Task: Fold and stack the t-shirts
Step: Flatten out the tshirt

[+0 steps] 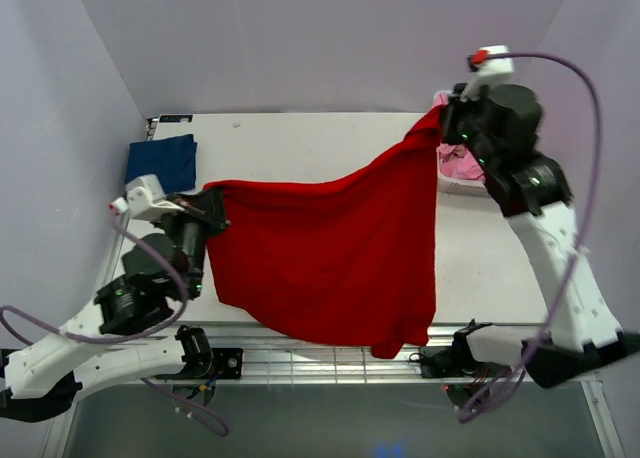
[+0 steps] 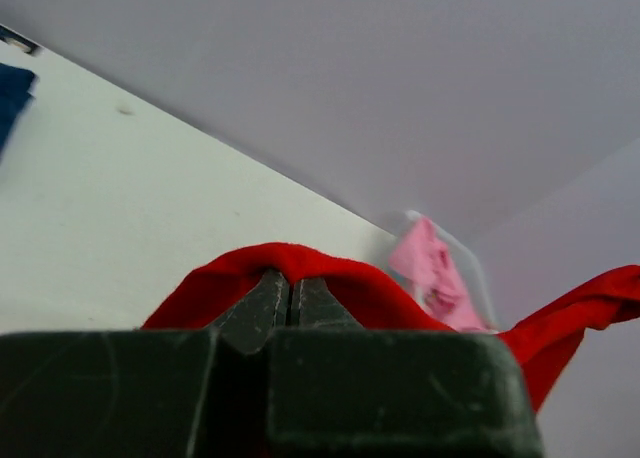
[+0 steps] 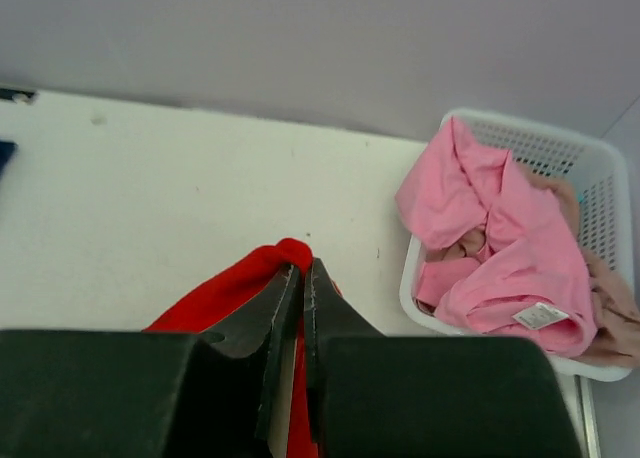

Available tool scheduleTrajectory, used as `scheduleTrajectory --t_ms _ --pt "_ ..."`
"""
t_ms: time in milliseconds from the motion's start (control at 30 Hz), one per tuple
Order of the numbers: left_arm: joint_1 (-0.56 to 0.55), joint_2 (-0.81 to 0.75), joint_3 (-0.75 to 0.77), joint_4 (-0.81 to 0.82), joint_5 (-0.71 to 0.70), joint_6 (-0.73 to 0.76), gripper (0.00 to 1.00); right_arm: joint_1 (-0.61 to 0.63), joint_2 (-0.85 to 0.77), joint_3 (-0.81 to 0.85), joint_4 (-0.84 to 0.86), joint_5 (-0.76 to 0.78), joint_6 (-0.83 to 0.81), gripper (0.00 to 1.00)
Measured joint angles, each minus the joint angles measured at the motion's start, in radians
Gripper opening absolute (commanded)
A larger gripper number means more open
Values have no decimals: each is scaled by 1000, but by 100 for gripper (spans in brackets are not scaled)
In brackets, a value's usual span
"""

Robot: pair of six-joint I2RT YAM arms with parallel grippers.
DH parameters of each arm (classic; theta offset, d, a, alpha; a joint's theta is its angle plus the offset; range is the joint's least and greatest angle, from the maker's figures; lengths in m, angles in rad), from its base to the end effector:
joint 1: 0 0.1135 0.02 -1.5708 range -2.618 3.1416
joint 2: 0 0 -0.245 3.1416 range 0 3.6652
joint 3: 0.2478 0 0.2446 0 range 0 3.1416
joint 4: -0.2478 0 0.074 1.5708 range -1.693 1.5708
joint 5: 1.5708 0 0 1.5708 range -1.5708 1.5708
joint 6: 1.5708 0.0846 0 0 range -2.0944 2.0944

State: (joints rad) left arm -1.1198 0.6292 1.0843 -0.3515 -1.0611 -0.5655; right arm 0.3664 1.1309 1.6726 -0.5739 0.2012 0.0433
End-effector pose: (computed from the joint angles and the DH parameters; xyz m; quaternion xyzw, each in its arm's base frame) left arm 0.1202 -0.0787 0.4277 -0.2035 0.6583 -0.2527 0.6792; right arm 0.2345 0.0719 0.5038 -0.0460 0.7167 0.0701 0.6923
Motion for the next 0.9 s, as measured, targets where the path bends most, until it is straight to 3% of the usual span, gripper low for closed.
scheduleTrajectory --t_ms 100,133,167,233,267,300,367,400,467,633,833,900 --pt "21 55 -178 262 -114 176 4 -1 204 -36 86 21 3 8" --pt "63 71 -259 383 -125 259 26 -2 278 -45 120 24 7 8" --pt "115 88 -329 475 -118 317 48 -3 344 -55 151 24 10 19" --pt "301 156 -458 589 -87 373 97 -5 452 -87 219 17 26 58" --pt "387 210 -483 597 -72 367 98 -6 494 -99 244 10 31 92" --pt "454 264 -484 603 -67 344 98 -6 524 -100 257 1 28 96" --pt "544 400 -447 599 -56 314 98 -6 573 -100 285 -11 16 99" --pt "558 461 -415 598 -53 301 98 -6 582 -105 298 -14 12 90" --pt "562 542 -364 599 -31 274 98 -6 565 -150 352 -22 -1 90" --pt "560 535 -334 601 18 227 98 -6 435 -337 468 -18 -34 91" --pt "561 530 -312 617 175 188 98 -6 444 -367 542 -5 -57 98" --pt "562 566 -303 614 211 182 95 -7 496 -354 560 -5 -60 90"
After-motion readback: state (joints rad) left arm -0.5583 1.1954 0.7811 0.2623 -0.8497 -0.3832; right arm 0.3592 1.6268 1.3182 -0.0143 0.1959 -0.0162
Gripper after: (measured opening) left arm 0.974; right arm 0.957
